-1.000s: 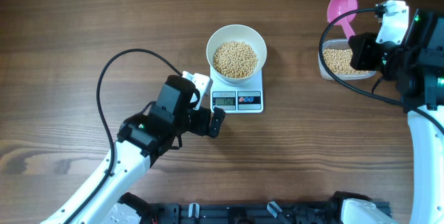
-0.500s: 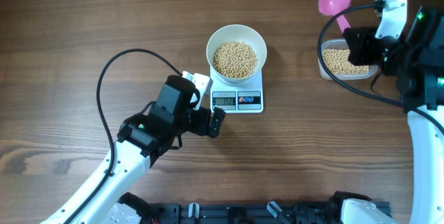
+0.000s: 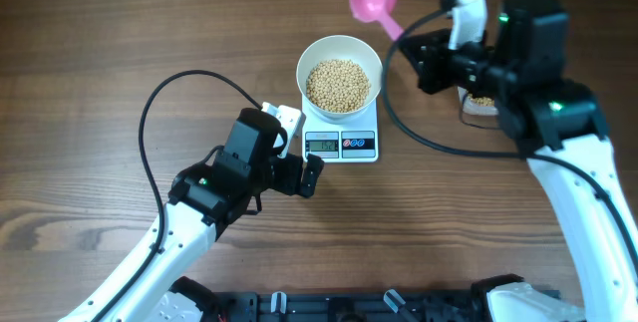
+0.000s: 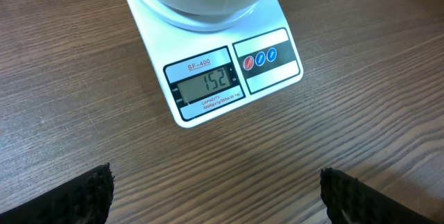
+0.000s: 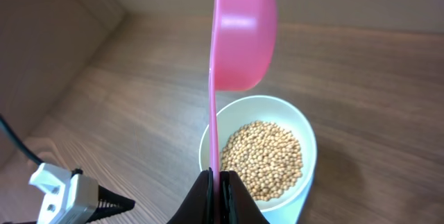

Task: Scoop item into bowl and weigh 150g on scale
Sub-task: 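Lift the pink scoop from the tub and carry it left over the bowl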

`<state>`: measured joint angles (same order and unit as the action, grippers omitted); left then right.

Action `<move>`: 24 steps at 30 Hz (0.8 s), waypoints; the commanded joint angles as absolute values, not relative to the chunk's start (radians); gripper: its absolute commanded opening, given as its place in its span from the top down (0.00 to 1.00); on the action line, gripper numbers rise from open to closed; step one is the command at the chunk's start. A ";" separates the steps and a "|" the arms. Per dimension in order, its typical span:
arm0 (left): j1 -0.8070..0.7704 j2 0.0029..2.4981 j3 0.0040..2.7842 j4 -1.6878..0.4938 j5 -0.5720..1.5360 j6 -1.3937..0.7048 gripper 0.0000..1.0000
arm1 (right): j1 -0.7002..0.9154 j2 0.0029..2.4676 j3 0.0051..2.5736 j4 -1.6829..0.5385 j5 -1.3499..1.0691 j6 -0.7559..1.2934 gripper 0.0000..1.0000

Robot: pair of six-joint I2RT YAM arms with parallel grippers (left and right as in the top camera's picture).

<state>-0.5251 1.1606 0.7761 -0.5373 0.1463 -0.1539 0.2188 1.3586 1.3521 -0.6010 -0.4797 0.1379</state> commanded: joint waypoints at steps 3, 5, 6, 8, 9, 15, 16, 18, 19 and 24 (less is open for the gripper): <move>-0.531 1.166 0.797 -0.535 0.141 -0.141 0.00 | 0.281 1.479 1.382 -0.660 -0.341 0.070 0.96; -0.531 1.166 0.797 -0.535 0.141 -0.142 0.00 | 0.296 1.509 1.382 -0.698 -0.296 -0.015 0.96; -0.531 1.166 0.797 -0.535 0.141 -0.142 0.00 | 0.306 1.525 1.382 -0.719 -0.266 -0.070 0.96; -0.531 1.166 0.797 -0.535 0.140 -0.142 0.00 | 0.332 1.554 1.382 -0.759 -0.168 -0.181 0.96; -0.531 1.166 0.797 -0.535 0.141 -0.142 0.00 | 0.343 1.563 1.382 -0.762 -0.119 -0.197 0.96; -0.531 1.166 0.797 -0.535 0.141 -0.142 0.00 | 0.377 1.567 1.382 -0.723 -0.071 -0.203 0.96; -0.531 1.166 0.797 -0.535 0.141 -0.142 0.00 | 0.380 1.570 1.382 -0.719 -0.071 -0.204 0.96; -0.531 1.166 0.797 -0.535 0.141 -0.142 0.00 | 0.386 1.578 1.382 -0.716 -0.088 -0.204 0.96; -0.531 1.166 0.797 -0.535 0.141 -0.142 0.00 | 0.388 1.582 1.382 -0.717 -0.099 -0.210 0.96; -0.531 1.166 0.797 -0.535 0.141 -0.142 0.00 | 0.398 1.614 1.382 -0.719 -0.109 -0.218 0.96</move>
<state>-0.5251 1.1606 0.7761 -0.5373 0.1463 -0.1539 0.3882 1.5745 1.3640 -0.7208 -0.1112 -0.1894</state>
